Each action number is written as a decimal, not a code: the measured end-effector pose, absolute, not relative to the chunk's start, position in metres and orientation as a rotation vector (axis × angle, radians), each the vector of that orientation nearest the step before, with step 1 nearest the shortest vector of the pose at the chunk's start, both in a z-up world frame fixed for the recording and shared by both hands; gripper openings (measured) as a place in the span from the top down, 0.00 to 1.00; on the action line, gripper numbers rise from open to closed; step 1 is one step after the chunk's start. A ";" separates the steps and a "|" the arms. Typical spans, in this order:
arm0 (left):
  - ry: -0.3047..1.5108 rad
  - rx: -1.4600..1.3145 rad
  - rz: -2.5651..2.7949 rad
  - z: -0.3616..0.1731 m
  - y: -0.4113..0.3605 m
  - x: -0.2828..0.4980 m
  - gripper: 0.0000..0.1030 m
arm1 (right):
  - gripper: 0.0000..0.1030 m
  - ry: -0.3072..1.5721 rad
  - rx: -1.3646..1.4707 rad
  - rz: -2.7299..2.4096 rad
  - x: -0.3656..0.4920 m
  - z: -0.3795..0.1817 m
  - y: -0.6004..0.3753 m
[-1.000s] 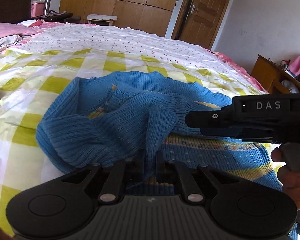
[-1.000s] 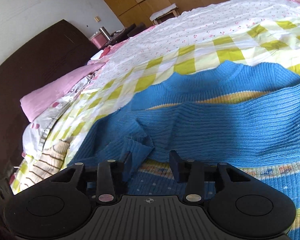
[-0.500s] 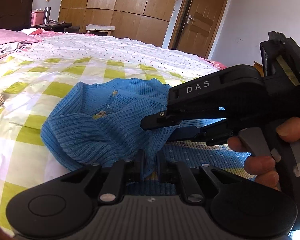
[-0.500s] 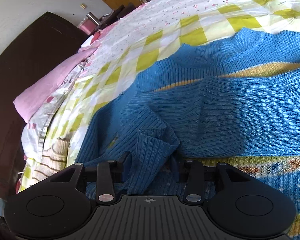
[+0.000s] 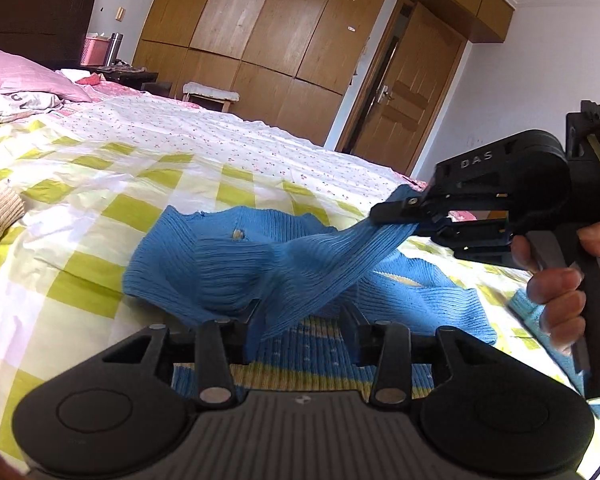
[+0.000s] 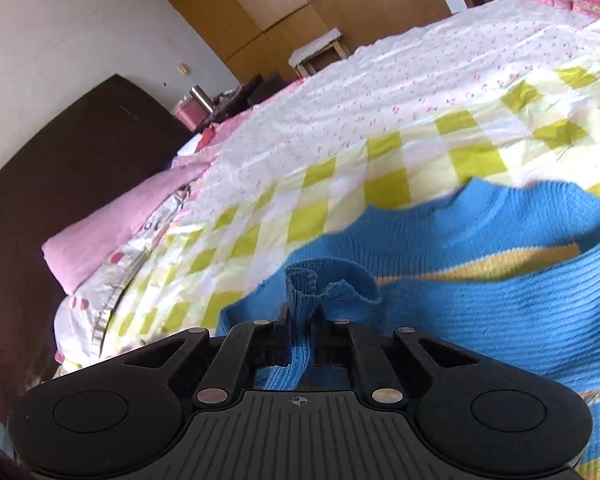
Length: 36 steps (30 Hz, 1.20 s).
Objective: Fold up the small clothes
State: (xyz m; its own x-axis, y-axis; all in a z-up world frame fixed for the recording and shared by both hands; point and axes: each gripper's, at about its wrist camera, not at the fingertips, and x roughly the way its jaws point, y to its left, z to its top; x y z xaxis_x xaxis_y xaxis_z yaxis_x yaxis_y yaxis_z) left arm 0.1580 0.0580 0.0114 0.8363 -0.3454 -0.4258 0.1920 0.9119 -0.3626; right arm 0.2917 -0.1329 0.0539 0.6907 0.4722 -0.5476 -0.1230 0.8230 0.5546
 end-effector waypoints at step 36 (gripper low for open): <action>0.522 -0.196 -0.358 0.009 -0.014 0.196 0.54 | 0.92 0.474 0.585 0.452 0.313 0.169 -0.171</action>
State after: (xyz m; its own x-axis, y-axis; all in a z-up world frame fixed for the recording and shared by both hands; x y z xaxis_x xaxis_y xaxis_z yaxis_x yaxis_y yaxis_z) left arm 0.1961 -0.0137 0.0090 0.8069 -0.3813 -0.4511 0.2826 0.9199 -0.2720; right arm 0.3127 -0.1709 0.1688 0.7991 0.5260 -0.2910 -0.2661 0.7437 0.6133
